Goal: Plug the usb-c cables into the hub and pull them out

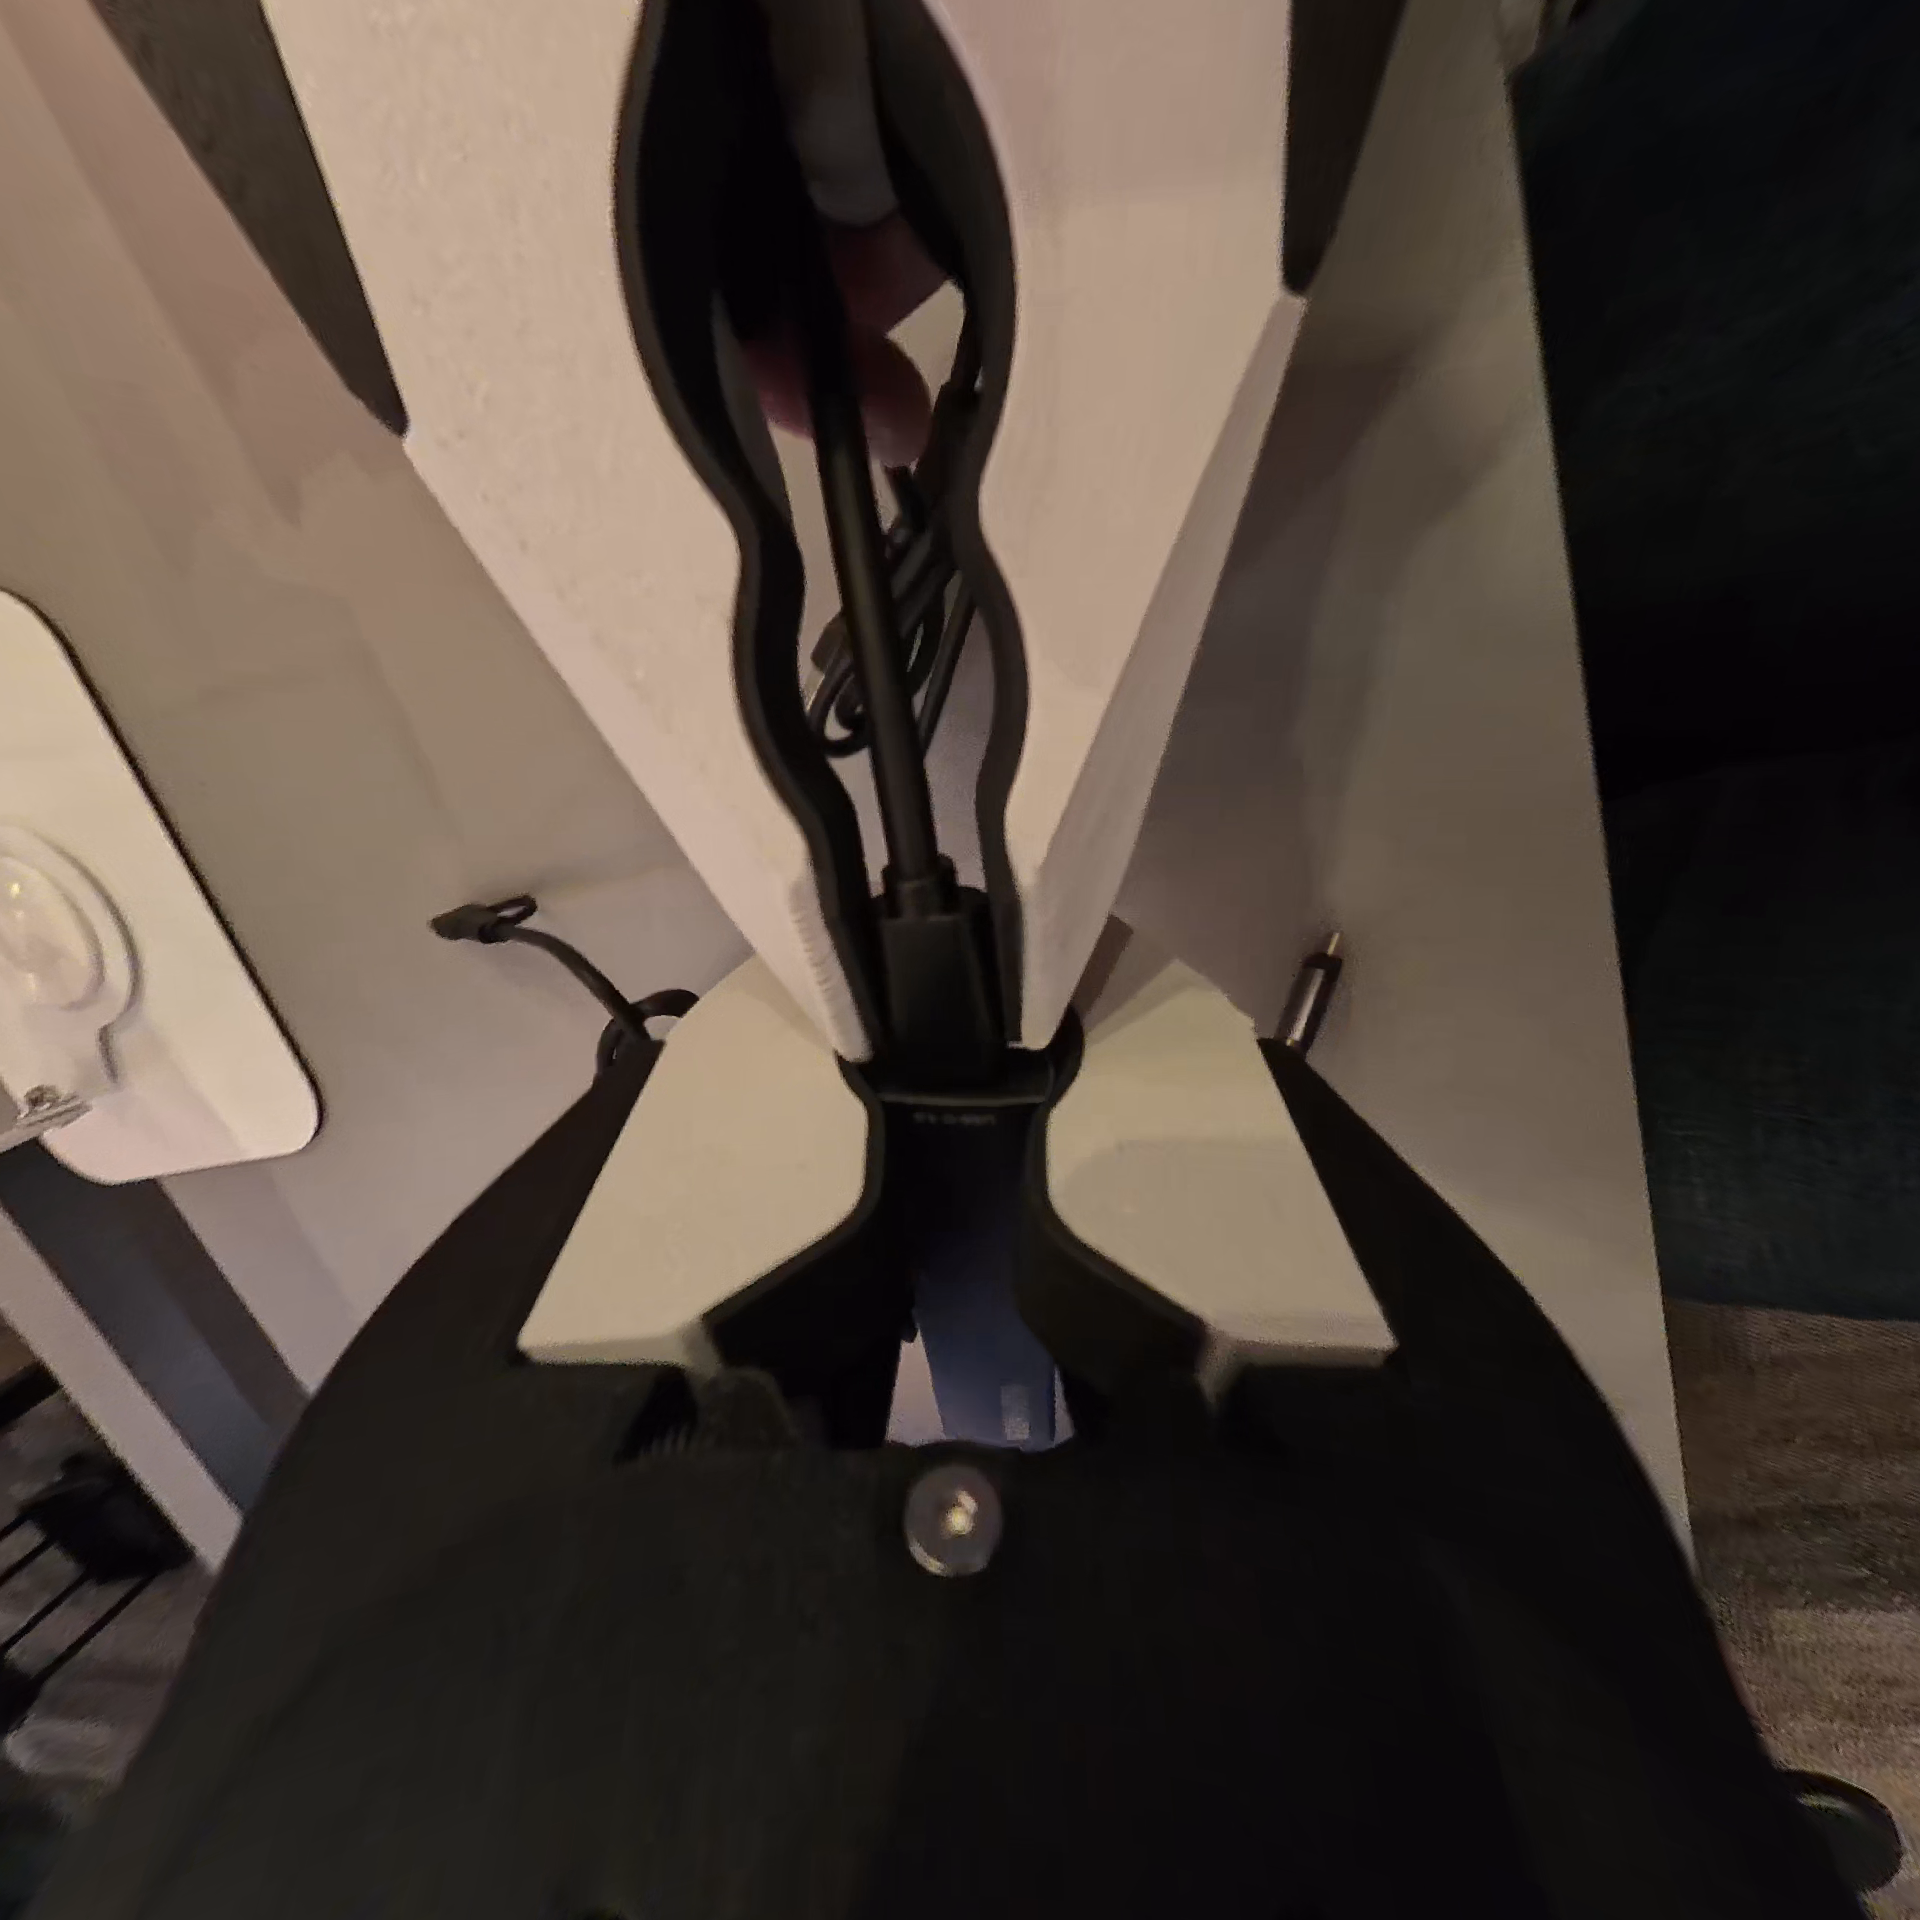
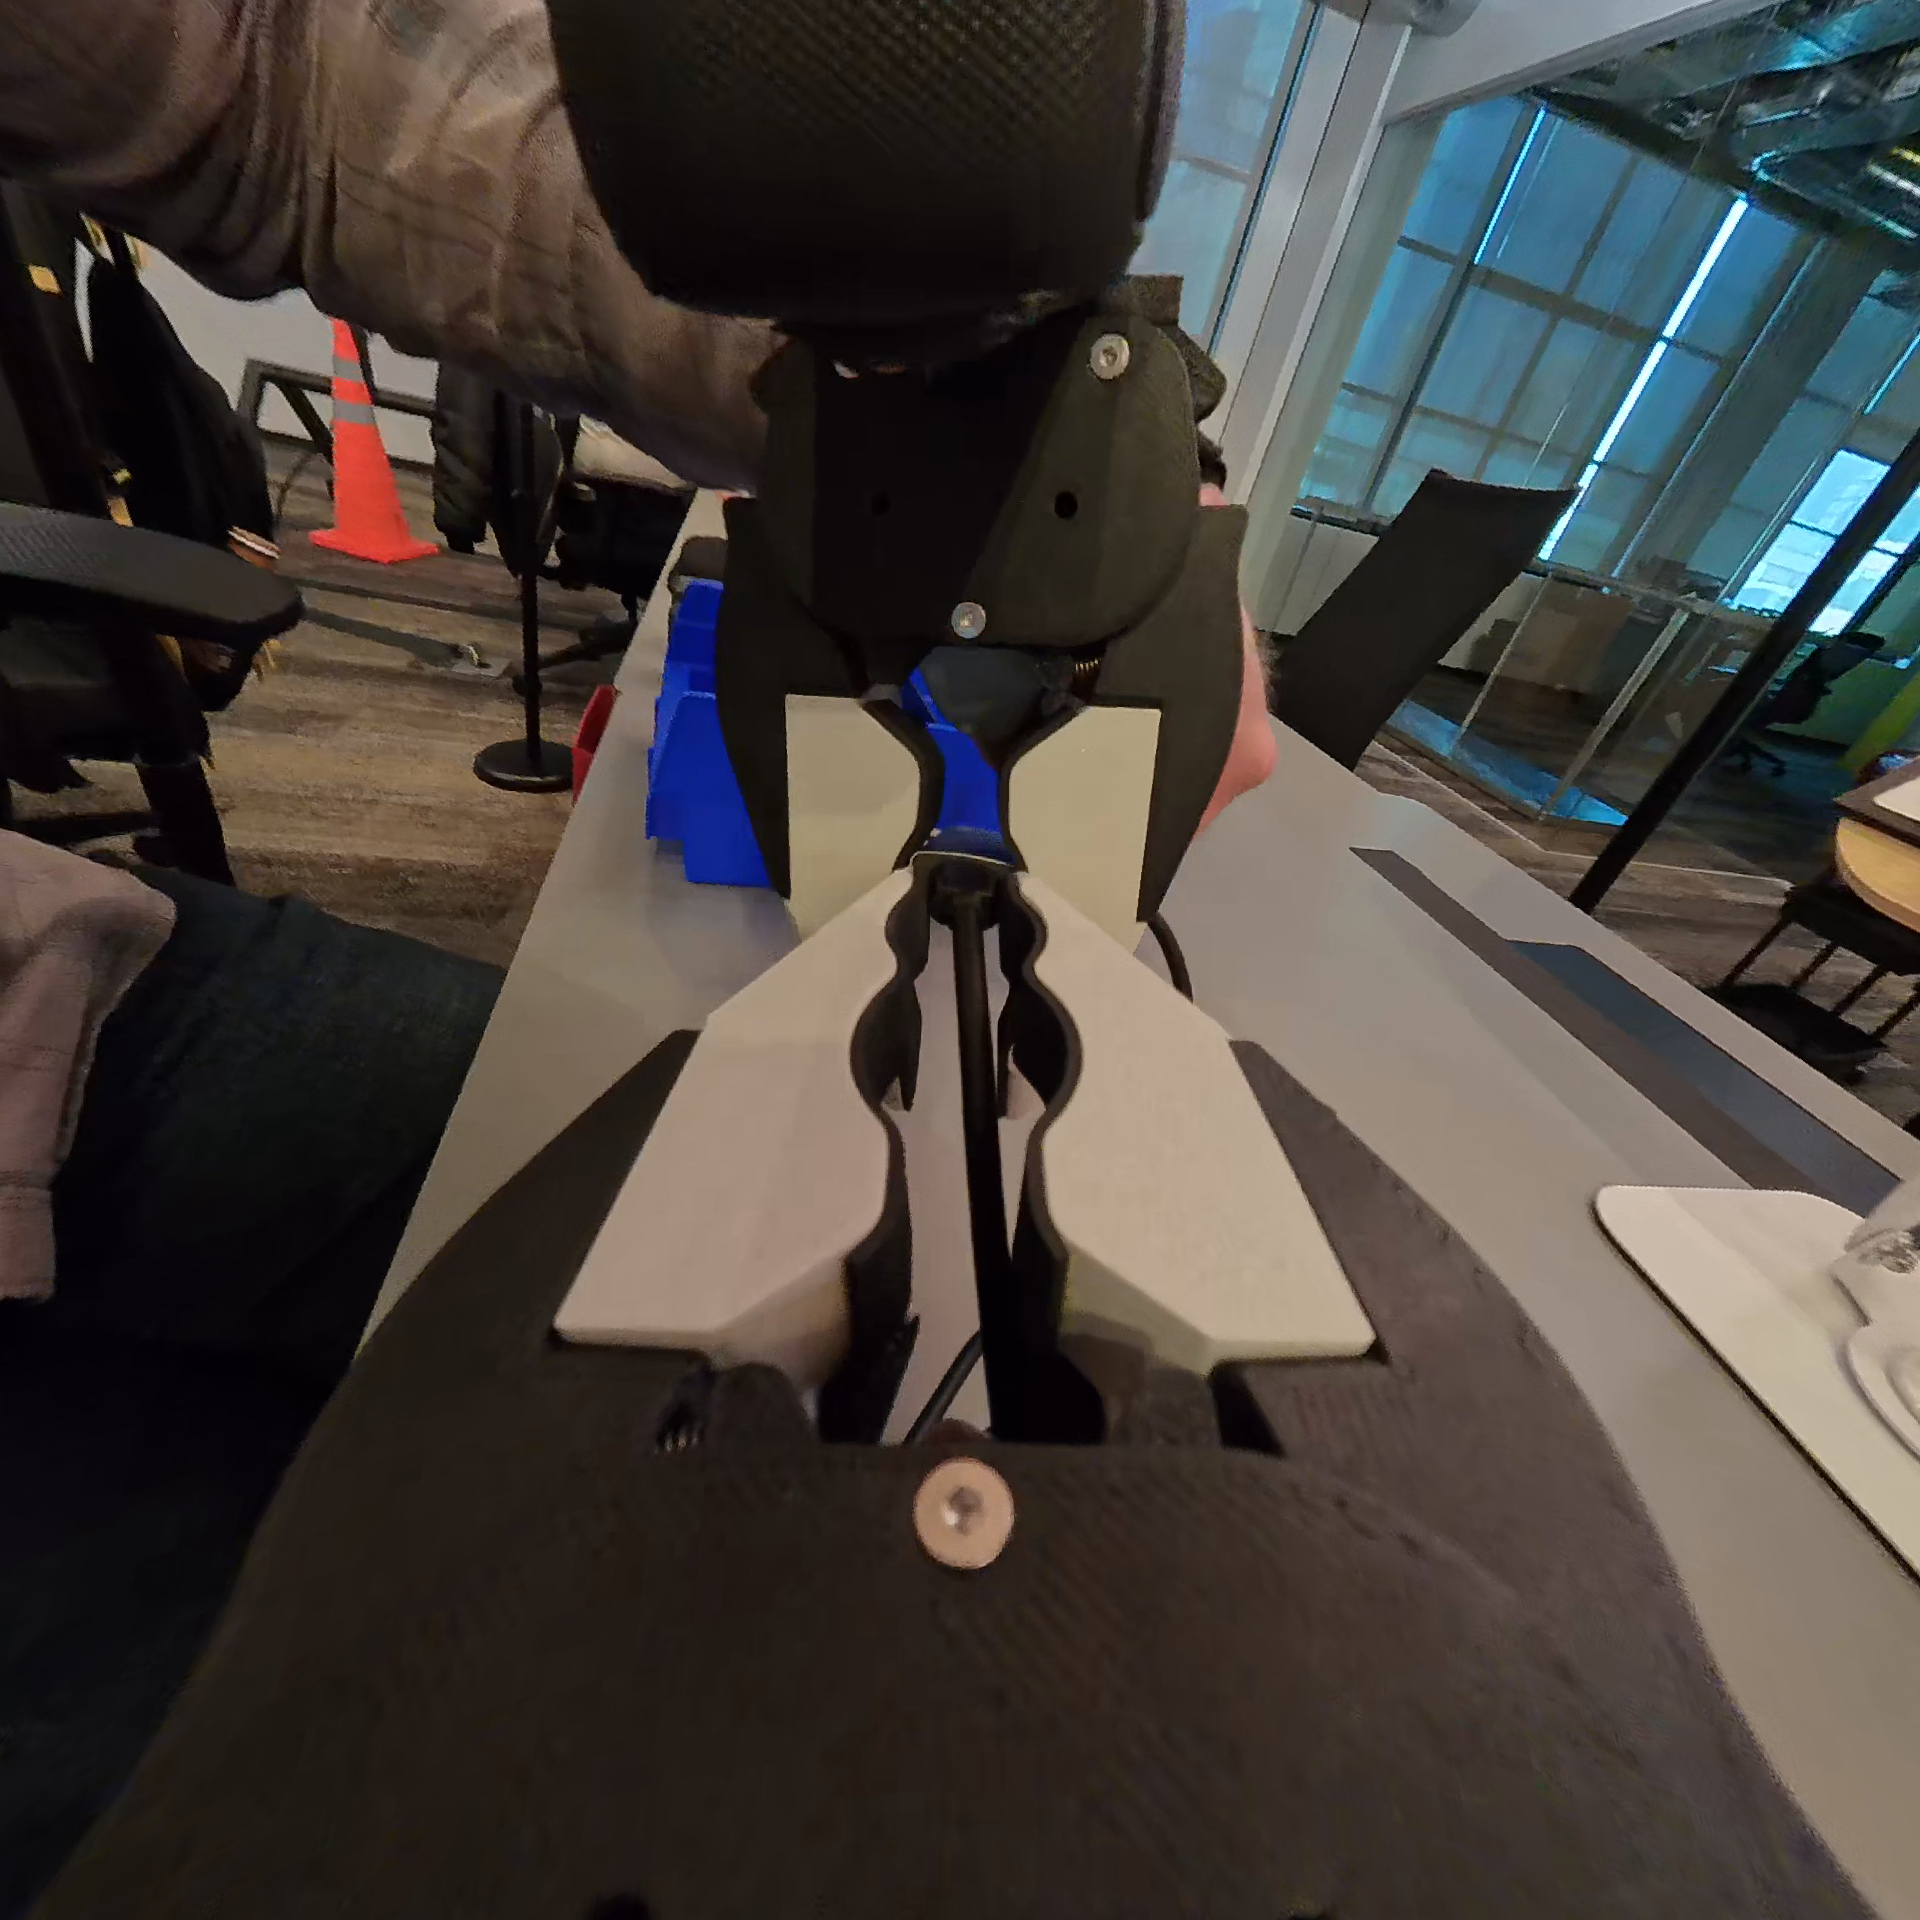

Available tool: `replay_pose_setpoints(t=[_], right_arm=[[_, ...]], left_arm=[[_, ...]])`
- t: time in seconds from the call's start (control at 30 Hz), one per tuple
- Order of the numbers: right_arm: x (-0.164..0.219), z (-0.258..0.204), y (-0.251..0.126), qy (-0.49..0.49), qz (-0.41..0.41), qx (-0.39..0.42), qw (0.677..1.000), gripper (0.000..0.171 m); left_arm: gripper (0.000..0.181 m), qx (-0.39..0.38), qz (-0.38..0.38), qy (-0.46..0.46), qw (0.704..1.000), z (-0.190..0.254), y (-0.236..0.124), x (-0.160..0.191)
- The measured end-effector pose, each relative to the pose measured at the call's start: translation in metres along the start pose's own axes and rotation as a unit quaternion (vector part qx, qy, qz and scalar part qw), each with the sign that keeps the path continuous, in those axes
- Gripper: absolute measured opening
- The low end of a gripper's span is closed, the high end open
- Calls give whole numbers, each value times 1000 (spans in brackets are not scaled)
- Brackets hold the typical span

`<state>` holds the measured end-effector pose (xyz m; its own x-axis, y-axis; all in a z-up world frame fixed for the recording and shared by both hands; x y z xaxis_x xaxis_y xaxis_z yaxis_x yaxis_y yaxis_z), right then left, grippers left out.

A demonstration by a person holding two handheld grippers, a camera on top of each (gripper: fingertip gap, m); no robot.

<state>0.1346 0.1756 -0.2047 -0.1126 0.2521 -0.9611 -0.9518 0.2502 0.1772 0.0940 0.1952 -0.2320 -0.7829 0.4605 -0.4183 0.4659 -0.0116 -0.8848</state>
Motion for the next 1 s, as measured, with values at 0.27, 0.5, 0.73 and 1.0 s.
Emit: replay_pose_setpoints(t=[0.27, 0.5, 0.73, 1.0], right_arm=[[1, 0, -1, -26, -24, 11, 999, 9], [2, 2, -1, -25, -31, 12, 999, 9], [2, 1, 0, -24, -25, 9, 999, 9], [2, 0, 1, -23, -24, 13, 999, 9]], left_arm=[[21, -62, -34, -15, 997, -3, -3, -1], [20, -99, -55, -16, 993, -6, -4, 1], [21, -109, -54, -20, 992, -6, -4, 1], [20, -114, -52, -17, 992, -5, -5, 1]])
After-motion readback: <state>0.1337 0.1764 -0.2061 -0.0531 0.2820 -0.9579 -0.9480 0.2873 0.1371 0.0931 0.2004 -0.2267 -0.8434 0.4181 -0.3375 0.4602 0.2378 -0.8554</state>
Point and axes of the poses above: each gripper's, where its closed fingertips meet, y out along the fingers, x out of its underside, z = x × y across the jaws, the point moved 4 cm from there along -y, back along the fingers, and after that the axes turned 12 degrees about z, right-handed, at the moved point
